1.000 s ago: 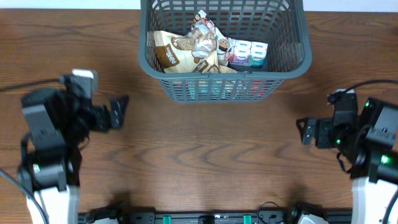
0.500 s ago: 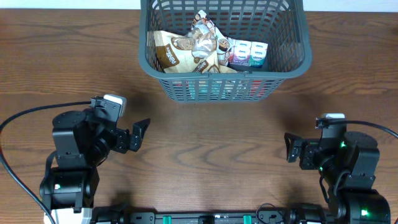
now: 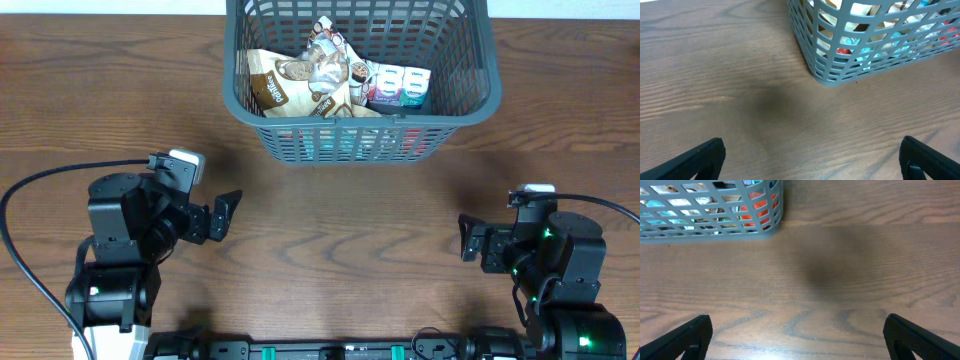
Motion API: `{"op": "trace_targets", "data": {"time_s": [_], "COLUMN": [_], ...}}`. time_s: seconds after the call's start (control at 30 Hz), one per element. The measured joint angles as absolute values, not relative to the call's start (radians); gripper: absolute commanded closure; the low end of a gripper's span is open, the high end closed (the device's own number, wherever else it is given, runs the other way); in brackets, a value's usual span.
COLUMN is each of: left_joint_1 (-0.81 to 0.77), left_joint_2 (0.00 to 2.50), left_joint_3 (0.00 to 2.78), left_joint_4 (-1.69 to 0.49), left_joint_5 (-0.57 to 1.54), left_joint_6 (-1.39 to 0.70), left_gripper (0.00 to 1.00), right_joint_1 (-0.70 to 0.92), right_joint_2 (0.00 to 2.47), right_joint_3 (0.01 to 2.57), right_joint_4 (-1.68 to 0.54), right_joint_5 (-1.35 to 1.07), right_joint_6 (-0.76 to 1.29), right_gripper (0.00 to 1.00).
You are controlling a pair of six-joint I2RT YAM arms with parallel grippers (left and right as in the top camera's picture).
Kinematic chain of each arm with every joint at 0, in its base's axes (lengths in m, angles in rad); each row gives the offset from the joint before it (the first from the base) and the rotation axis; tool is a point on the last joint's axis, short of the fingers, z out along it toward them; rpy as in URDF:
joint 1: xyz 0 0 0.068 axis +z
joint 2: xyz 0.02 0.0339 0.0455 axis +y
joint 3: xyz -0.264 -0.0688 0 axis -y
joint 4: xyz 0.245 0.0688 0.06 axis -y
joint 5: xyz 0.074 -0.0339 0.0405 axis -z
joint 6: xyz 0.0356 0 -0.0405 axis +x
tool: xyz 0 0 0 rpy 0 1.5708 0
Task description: Pack container
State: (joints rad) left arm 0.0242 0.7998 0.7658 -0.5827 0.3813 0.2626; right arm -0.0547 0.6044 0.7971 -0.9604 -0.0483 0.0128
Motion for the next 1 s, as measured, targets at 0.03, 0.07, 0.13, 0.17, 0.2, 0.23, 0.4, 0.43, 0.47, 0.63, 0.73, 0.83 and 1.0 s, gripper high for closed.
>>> {"op": "trace_targets", "data": {"time_s": [0.03,0.07,0.13,0.17,0.2,0.23,0.4,0.43,0.47,0.63,0.73,0.83,1.0], "left_joint_1": [0.024,0.024,0.024,0.024,0.024,0.024,0.024,0.024,0.024,0.024,0.024,0.024,0.024], "left_joint_2": [0.801,0.802,0.804,0.804,0.804,0.804,0.806,0.806,0.807,0.808,0.809,0.809,0.810], "left_joint_3": [0.766,0.766,0.766,0.766,0.766,0.766,0.766,0.766,0.766,0.766,0.766,0.766,0.766], "left_joint_4": [-0.583,-0.583,-0.583,-0.583,-0.583,-0.583,-0.583,-0.583,-0.583,-0.583,-0.583,-0.582,-0.583], "left_joint_5": [0.381,0.381,0.381,0.381,0.381,0.381,0.381,0.381,0.381,0.381,0.380,0.378,0.377], "left_joint_6": [0.263,0.263,0.263,0.263,0.263,0.263,0.263,0.263,0.263,0.263,0.263,0.263,0.263], "left_gripper": [0.01,0.01,0.01,0.01,0.01,0.02,0.01,0.01,0.01,0.01,0.01,0.01,0.01], "right_joint_1": [-0.055,-0.055,-0.055,-0.055,-0.055,-0.055,-0.052,-0.047,-0.041,0.033,0.077,0.095,0.101], "right_joint_2": [0.605,0.605,0.605,0.605,0.605,0.605,0.599,0.587,0.571,0.398,0.253,0.134,0.037], "right_joint_3": [0.797,0.797,0.797,0.797,0.797,0.797,0.797,0.796,0.795,0.773,0.717,0.612,0.390], "right_joint_4": [-0.961,-0.960,-0.961,-0.960,-0.960,-0.960,-0.963,-0.965,-0.968,-0.941,-0.878,-0.782,-0.538], "right_joint_5": [-0.048,-0.048,-0.048,-0.048,-0.048,-0.048,-0.047,-0.045,-0.037,-0.004,-0.003,-0.002,-0.001], "right_joint_6": [0.013,0.014,0.015,0.015,0.015,0.015,0.015,0.015,0.015,0.014,0.014,0.015,0.014], "right_gripper": [0.01,0.01,0.01,0.01,0.01,0.01,0.01,0.01,0.01,0.01,0.01,0.01,0.01]}}
